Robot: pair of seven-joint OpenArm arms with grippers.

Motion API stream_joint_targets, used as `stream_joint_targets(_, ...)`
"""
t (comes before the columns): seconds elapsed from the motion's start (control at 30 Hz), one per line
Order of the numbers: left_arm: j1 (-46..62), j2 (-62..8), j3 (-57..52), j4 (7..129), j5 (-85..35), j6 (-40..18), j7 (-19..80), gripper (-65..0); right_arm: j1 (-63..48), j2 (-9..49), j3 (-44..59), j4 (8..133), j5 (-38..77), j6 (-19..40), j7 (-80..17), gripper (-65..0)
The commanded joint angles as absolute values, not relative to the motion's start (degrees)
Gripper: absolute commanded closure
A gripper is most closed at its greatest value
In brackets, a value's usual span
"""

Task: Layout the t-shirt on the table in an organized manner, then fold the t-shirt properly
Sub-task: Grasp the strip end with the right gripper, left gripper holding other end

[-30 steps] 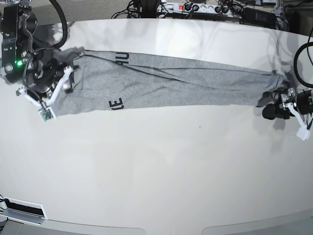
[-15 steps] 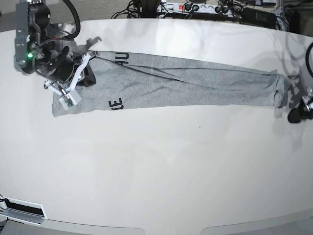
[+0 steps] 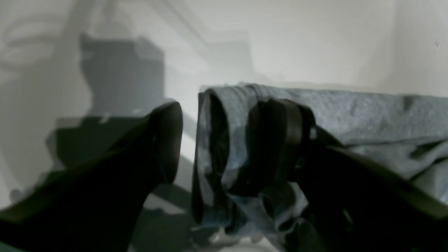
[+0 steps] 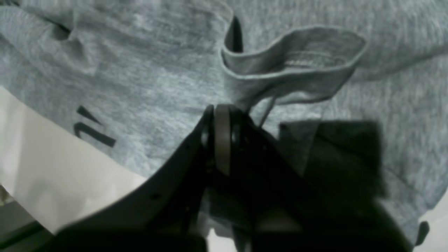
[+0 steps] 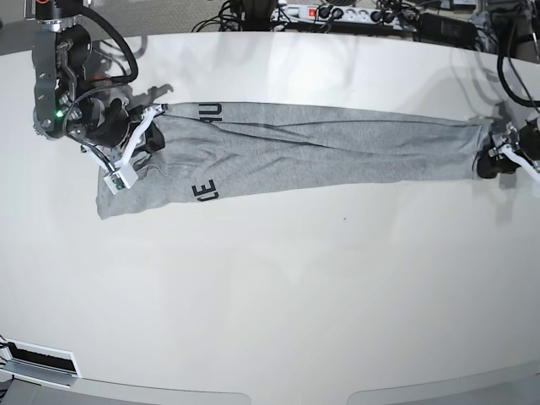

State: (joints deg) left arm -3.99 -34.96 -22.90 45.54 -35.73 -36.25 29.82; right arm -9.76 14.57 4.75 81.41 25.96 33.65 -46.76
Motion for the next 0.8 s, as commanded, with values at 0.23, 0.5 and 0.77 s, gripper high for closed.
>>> stream_joint_targets(0.23,-4.56,-34.00,-22.37,44.56,-38.44,-40.00,33.74,-37.7,-9.63,15.11,4.91,81.91,25.93,33.67,-48.01,0.0)
stream_joint_targets(0.5,-4.67,-35.22,-14.81,44.62,-47.11,-40.00,39.07,-29.5,-8.51,15.14,4.91,81.91,27.16,33.69,-48.03,0.0)
stream_joint_targets(0.77,-7.25,-38.54,-14.70,44.64,-47.09,-40.00,39.51,0.0,-6.61,15.11,4.91,82.02,27.24,36.27,-48.66,0.0)
